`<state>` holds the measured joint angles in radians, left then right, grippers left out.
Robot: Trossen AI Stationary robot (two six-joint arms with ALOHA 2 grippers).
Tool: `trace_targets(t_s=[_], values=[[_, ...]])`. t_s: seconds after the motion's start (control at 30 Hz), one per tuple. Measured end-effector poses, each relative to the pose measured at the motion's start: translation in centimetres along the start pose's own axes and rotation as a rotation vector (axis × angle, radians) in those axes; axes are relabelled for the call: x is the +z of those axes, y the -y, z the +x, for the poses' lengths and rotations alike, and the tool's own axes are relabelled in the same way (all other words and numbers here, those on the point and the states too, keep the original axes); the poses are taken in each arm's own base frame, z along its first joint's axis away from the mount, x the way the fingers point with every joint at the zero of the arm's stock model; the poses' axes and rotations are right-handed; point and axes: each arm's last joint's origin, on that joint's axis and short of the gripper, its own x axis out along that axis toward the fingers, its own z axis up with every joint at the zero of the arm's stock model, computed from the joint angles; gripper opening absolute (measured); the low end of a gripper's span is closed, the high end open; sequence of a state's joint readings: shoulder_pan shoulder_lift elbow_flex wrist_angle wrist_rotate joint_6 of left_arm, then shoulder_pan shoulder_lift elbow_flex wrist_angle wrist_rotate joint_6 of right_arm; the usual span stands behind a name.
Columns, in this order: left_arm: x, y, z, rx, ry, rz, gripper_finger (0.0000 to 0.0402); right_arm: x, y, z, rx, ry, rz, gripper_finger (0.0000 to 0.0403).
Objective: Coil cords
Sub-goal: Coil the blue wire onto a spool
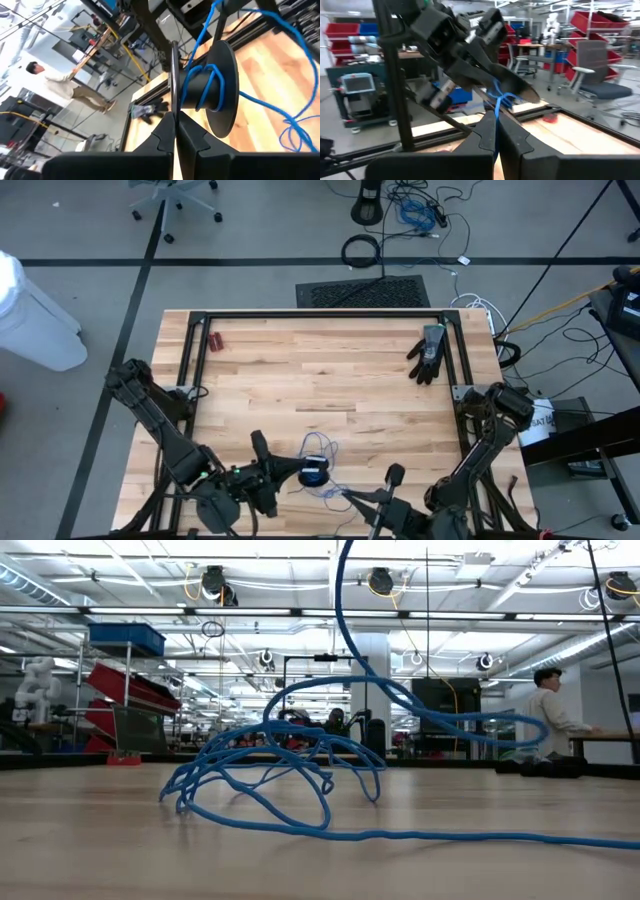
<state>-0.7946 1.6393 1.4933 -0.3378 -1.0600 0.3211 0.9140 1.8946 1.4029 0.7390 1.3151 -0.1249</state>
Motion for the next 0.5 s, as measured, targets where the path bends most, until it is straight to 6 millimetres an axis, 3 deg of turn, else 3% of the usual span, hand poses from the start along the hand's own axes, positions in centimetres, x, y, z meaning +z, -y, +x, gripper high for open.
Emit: trace_targets(t_s=[0.3, 0.5], values=[[-0.4, -0.3, 1.7, 0.079, -0.047, -0.033, 0.0006, 0.3, 0.2, 1.5, 0.091, 0.034, 0.045, 0.0000], [-0.7, -1.1, 2.9, 0.122, -0.068, -0.118, 0.0006, 0.5, 0.8, 3.6, 0.141, 0.065, 0.063, 0.0000]])
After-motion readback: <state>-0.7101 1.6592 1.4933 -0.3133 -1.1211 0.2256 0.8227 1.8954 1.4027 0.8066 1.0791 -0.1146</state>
